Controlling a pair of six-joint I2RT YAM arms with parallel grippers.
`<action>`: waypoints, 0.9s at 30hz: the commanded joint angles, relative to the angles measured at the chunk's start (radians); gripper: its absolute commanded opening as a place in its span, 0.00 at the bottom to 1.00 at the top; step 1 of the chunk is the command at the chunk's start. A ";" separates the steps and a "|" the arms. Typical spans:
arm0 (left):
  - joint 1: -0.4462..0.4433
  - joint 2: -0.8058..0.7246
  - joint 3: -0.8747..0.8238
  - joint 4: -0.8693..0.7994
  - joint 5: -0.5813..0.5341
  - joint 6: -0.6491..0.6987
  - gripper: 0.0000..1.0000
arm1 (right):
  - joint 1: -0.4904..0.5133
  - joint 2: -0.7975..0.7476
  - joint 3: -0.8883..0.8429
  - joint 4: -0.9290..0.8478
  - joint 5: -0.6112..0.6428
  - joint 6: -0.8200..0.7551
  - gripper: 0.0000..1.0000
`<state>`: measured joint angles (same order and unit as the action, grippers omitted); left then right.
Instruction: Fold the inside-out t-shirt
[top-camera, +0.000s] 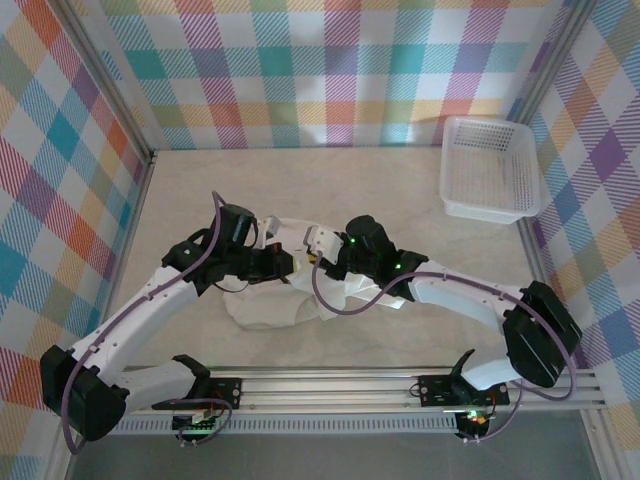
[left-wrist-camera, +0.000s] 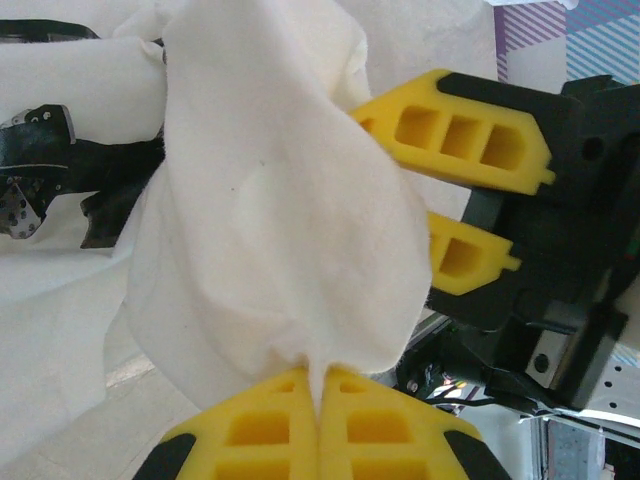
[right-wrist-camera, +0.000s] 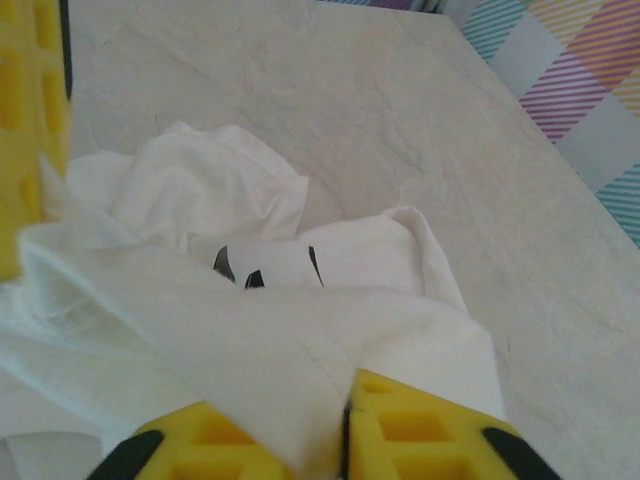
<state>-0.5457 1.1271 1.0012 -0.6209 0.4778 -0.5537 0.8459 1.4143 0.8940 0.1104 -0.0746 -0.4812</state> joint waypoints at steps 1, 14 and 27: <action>-0.007 -0.002 0.001 0.021 0.019 0.005 0.00 | 0.001 0.022 0.042 -0.046 -0.011 0.016 0.14; 0.001 -0.043 0.027 -0.084 -0.091 0.048 0.00 | -0.078 0.028 0.153 -0.254 0.046 0.100 0.13; 0.012 -0.001 0.040 -0.061 -0.063 0.055 0.00 | -0.258 -0.009 0.179 -0.382 -0.150 0.428 0.08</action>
<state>-0.5407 1.1336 1.0019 -0.6785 0.4019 -0.5140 0.5949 1.3636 1.0340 -0.2081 -0.2741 -0.0834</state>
